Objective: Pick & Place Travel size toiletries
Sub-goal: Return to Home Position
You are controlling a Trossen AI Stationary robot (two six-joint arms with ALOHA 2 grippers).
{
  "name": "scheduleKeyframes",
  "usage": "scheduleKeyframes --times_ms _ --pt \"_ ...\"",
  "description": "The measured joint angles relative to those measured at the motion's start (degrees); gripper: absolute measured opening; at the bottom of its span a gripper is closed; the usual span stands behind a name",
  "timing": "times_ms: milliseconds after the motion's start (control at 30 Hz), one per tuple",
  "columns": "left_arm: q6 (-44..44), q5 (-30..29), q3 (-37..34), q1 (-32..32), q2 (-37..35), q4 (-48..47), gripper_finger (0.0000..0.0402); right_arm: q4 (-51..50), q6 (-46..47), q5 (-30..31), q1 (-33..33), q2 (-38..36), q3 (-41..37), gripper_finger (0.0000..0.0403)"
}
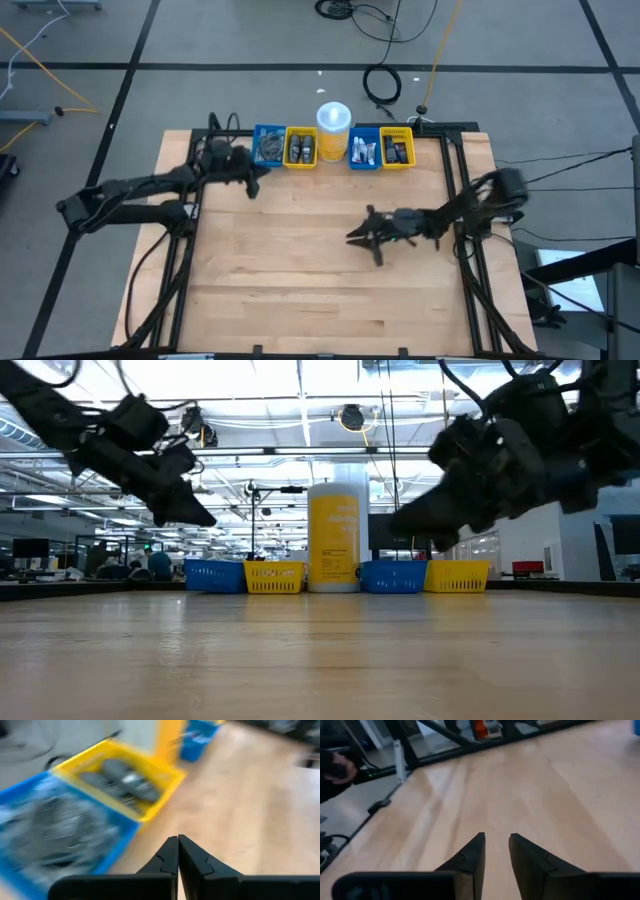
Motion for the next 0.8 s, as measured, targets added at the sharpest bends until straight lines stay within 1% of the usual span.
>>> scheduleKeyframes --times_ms 67,167,300,400,533,667,800 --pt "-1.88 1.27 -3.61 -2.87 -1.81 5.51 0.0008 -6.53 0.34 -2.5 -2.44 -7.39 -3.22 0.0075" --pt "-4.6 1.25 -7.19 -6.51 -3.21 11.27 0.0008 -16.12 0.37 -3.05 -5.33 -19.72 -7.8 0.0064" --pt "-6.14 0.76 -8.5 -9.65 -3.73 14.37 0.0008 -25.04 0.38 -3.03 -7.64 -36.07 -12.94 0.0051" --pt "-6.57 -2.03 -8.52 -11.19 -3.69 14.86 0.0008 -29.62 0.42 -3.01 -8.08 -47.48 -15.78 0.004" --pt "-6.8 -6.14 -8.52 -12.1 -3.69 14.94 0.0008 -37.3 0.71 -3.12 -8.08 -59.74 -17.64 0.0024" --pt "-6.93 -6.75 -8.52 -12.15 -3.69 15.06 0.0008 -48.87 -1.71 -4.85 -7.81 -70.85 -17.83 0.0006" --pt "-7.23 -6.77 -8.52 -12.15 -3.69 15.04 0.0008 -56.3 -2.89 -4.67 -7.82 -80.45 -17.84 0.0002"
